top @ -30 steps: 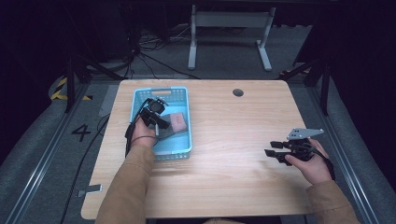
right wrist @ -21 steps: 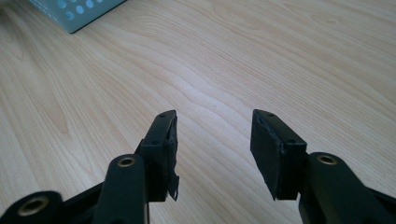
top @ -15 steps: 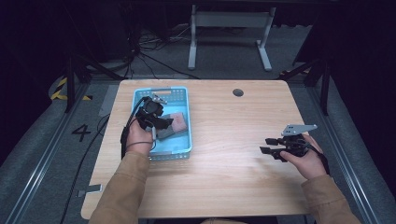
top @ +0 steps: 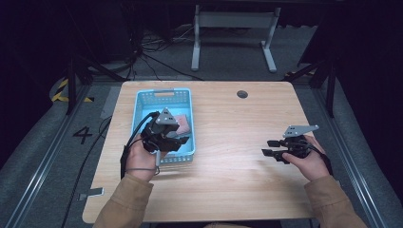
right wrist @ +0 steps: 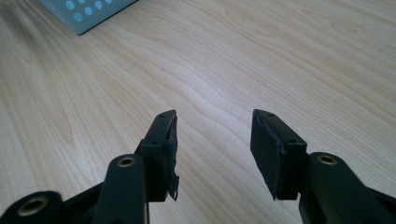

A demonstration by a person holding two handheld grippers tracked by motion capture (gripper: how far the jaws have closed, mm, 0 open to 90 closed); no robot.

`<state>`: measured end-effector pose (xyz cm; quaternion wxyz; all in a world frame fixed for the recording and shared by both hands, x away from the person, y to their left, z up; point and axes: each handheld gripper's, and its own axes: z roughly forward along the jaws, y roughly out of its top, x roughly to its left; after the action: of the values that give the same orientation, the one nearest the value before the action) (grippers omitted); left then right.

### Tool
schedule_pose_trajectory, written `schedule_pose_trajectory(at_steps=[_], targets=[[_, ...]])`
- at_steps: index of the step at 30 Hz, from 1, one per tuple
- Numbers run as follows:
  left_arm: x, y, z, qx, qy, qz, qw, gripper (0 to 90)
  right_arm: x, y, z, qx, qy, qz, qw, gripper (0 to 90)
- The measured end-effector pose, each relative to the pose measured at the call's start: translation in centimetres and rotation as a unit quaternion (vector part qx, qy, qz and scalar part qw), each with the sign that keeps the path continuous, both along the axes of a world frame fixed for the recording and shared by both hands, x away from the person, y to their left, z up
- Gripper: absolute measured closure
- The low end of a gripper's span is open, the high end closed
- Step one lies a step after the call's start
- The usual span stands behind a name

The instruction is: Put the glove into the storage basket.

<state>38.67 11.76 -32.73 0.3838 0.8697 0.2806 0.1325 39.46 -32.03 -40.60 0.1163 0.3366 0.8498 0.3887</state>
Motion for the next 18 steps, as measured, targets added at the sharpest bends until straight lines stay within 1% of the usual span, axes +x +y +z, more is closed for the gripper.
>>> schedule_pose_trajectory(at_steps=[1, 2, 5, 6, 7, 9, 10, 11, 12, 13, 15, 16, 17, 18], targets=[[-0.7, -0.3, 0.0, -0.009, 0.005, -0.014, 0.9998, 44.0, -0.1, -0.1, 0.0, 0.0, 0.001, -0.001, 1.0, 51.8], [-1.0, -0.4, -0.1, -0.011, 0.01, -0.017, 0.9997, 43.6, -0.1, -0.1, 0.0, 0.0, 0.002, -0.001, 1.0, 51.8], [-1.6, -0.6, -0.3, -0.004, 0.013, -0.022, 0.9997, 42.5, -0.2, -0.3, -0.1, -0.001, 0.001, -0.002, 1.0, 51.7], [-1.6, -0.6, -0.3, -0.004, 0.013, -0.022, 0.9997, 42.4, -0.2, -0.3, -0.1, -0.001, 0.001, -0.002, 1.0, 51.7], [-1.8, -0.6, -0.4, -0.002, 0.014, -0.027, 0.9995, 42.4, -0.2, -0.3, -0.1, 0.0, 0.003, -0.004, 1.0, 51.7], [-2.3, -0.7, -0.6, -0.011, 0.017, -0.041, 0.999, 42.5, -0.3, -0.5, -0.2, -0.001, 0.004, -0.006, 1.0, 51.6], [-2.3, -0.7, -0.6, -0.011, 0.017, -0.041, 0.999, 42.4, -0.3, -0.6, -0.2, 0.0, 0.005, -0.007, 1.0, 51.6], [-2.5, -0.8, -0.9, -0.014, 0.02, -0.052, 0.9984, 42.2, -0.3, -0.6, -0.2, 0.0, 0.004, -0.007, 1.0, 51.6], [-2.5, -0.8, -0.9, -0.014, 0.02, -0.052, 0.9984, 41.9, -0.3, -0.7, -0.2, 0.0, 0.004, -0.006, 1.0, 51.6], [-2.7, -0.9, -1.1, -0.018, 0.022, -0.058, 0.9979, 41.9, -0.4, -0.7, -0.2, 0.0, 0.004, -0.007, 1.0, 51.4], [-2.8, -1.1, -2.1, -0.01, 0.028, -0.06, 0.9978, 41.3, -0.4, -0.8, -0.2, 0.001, 0.005, -0.006, 1.0, 51.4], [-2.8, -1.1, -2.1, -0.01, 0.028, -0.06, 0.9978, 41.2, -0.4, -0.8, -0.2, 0.001, 0.005, -0.006, 1.0, 51.4], [-2.8, -1.1, -2.6, -0.009, 0.033, -0.066, 0.9972, 41.2, -0.5, -0.9, -0.1, 0.001, 0.004, -0.008, 1.0, 51.4], [-2.8, -1.1, -3.1, -0.013, 0.039, -0.075, 0.9963, 41.2, -0.5, -0.9, -0.1, 0.001, 0.004, -0.008, 1.0, 51.4]])
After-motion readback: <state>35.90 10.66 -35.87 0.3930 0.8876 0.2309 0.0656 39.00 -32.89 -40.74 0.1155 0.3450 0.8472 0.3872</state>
